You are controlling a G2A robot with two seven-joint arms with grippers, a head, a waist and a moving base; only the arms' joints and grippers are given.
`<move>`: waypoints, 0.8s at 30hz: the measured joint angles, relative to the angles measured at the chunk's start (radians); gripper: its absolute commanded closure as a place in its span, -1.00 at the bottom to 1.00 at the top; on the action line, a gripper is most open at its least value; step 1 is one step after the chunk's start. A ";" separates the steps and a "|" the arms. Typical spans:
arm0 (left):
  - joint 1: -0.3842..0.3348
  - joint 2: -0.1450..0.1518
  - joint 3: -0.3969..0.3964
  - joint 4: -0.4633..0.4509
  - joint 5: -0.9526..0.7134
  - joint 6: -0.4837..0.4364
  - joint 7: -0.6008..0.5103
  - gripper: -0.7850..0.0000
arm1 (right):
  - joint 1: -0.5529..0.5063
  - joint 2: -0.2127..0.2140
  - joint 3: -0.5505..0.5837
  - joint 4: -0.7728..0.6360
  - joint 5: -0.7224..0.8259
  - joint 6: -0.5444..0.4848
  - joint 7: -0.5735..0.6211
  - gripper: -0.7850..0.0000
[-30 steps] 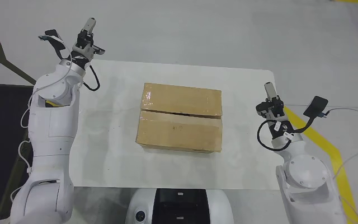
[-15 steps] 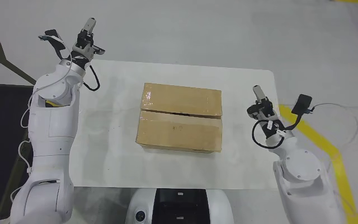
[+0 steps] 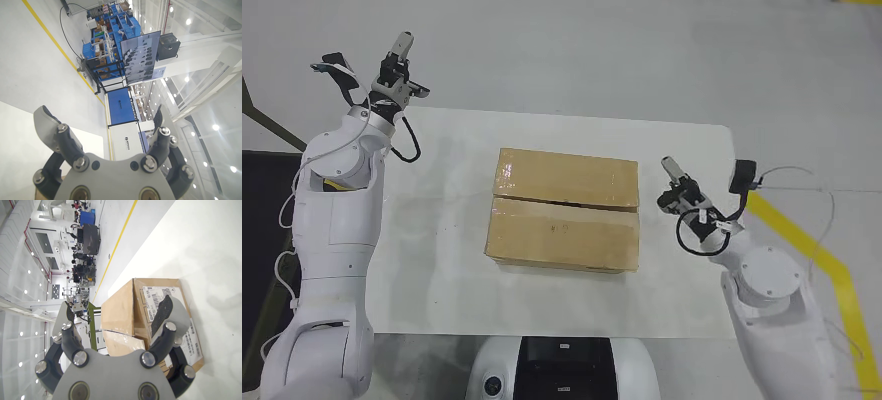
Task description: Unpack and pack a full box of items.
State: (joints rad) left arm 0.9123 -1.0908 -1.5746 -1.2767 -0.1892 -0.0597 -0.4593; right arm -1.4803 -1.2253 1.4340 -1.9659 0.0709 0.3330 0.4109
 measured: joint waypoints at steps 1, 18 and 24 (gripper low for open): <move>0.000 0.000 0.000 0.000 0.000 0.000 0.000 -1.00 | 0.001 0.002 0.001 0.004 0.010 -0.007 0.033 -1.00; 0.000 0.000 0.000 0.000 0.000 0.000 0.000 -1.00 | -0.045 0.027 0.052 0.044 0.079 -0.162 0.299 -1.00; 0.000 0.000 0.000 0.000 0.000 0.000 0.000 -1.00 | -0.027 0.030 0.027 0.070 0.077 -0.199 0.326 -1.00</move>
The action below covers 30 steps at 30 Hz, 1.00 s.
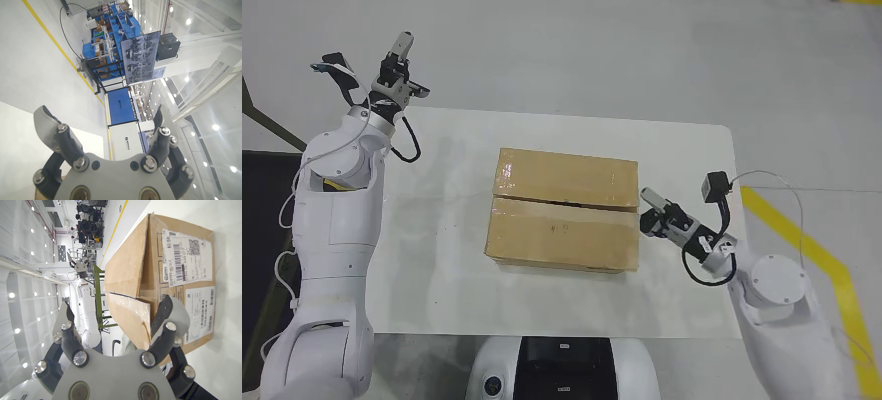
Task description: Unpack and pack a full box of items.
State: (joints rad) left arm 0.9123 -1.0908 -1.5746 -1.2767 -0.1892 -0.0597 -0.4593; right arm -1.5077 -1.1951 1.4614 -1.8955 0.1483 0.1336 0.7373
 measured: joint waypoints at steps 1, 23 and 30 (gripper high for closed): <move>0.000 0.000 0.000 0.000 0.000 0.000 0.000 -1.00 | 0.002 0.000 -0.004 0.002 0.002 -0.007 0.003 -1.00; 0.000 0.000 0.000 0.000 0.000 0.000 0.000 -1.00 | -0.012 0.020 0.060 0.048 0.271 -0.180 0.238 -1.00; 0.000 0.000 0.000 0.000 0.000 0.000 0.000 -1.00 | -0.005 0.029 0.066 0.057 0.340 -0.223 0.359 -1.00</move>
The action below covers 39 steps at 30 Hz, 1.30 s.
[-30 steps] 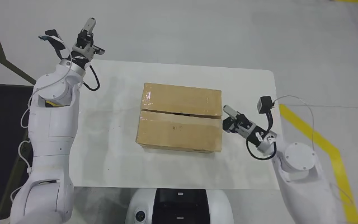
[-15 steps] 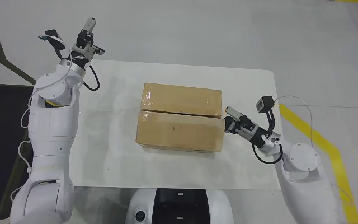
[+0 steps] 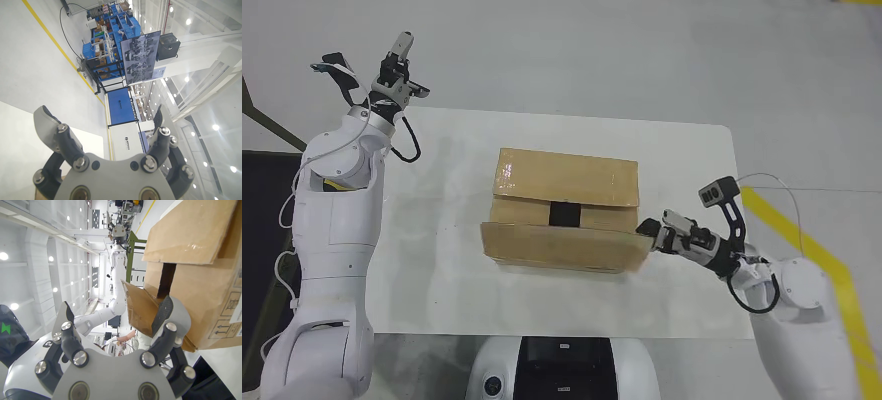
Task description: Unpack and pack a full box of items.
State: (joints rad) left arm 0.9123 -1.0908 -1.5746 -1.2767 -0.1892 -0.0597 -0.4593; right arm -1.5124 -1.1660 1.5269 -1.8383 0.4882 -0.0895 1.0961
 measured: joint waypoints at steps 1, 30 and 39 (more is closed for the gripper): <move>0.000 0.000 0.000 0.000 0.000 0.000 0.000 -1.00 | 0.001 0.002 -0.001 -0.003 0.004 -0.004 0.015 -1.00; 0.000 0.000 0.000 0.000 0.000 0.000 0.000 -1.00 | 0.028 0.041 -0.175 -0.186 -0.261 0.010 0.225 -1.00; 0.000 0.000 0.000 0.000 0.000 0.000 0.000 -1.00 | 0.096 0.049 -0.270 -0.168 -0.353 0.041 0.270 -1.00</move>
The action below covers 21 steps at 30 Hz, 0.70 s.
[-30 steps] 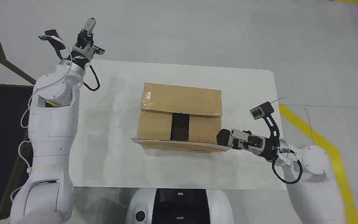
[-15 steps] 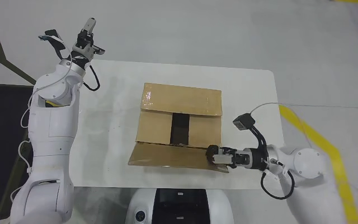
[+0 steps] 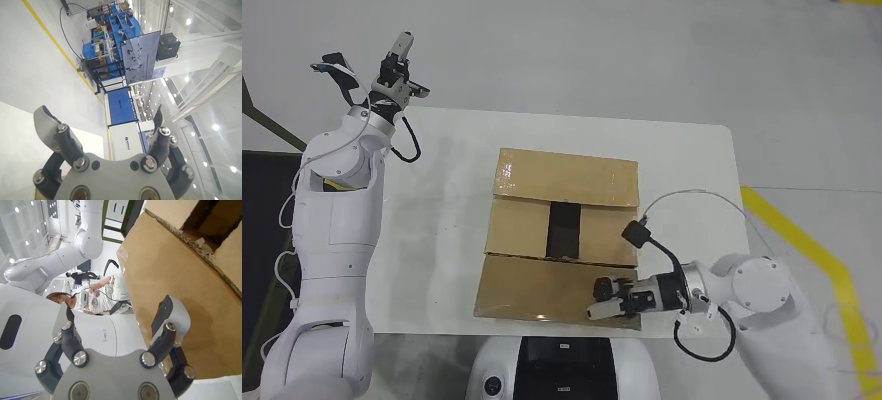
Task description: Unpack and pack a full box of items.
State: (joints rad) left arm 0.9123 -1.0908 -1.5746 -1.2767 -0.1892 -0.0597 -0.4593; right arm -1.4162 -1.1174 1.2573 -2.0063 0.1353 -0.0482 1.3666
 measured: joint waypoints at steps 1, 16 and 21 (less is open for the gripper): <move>0.000 0.000 0.000 0.000 0.000 0.000 0.000 -1.00 | 0.008 0.001 -0.014 0.003 -0.011 0.002 0.006 -1.00; 0.000 0.000 0.000 0.000 0.000 0.000 0.000 -1.00 | 0.123 -0.002 -0.218 0.059 -0.303 0.158 -0.070 -1.00; 0.000 0.000 0.000 0.000 0.000 0.000 0.000 -1.00 | 0.144 -0.003 -0.241 0.075 -0.304 0.175 -0.081 -1.00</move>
State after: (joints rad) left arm 0.9123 -1.0908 -1.5746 -1.2767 -0.1892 -0.0597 -0.4593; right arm -1.2717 -1.1201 1.0164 -1.9314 -0.1691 0.1265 1.2859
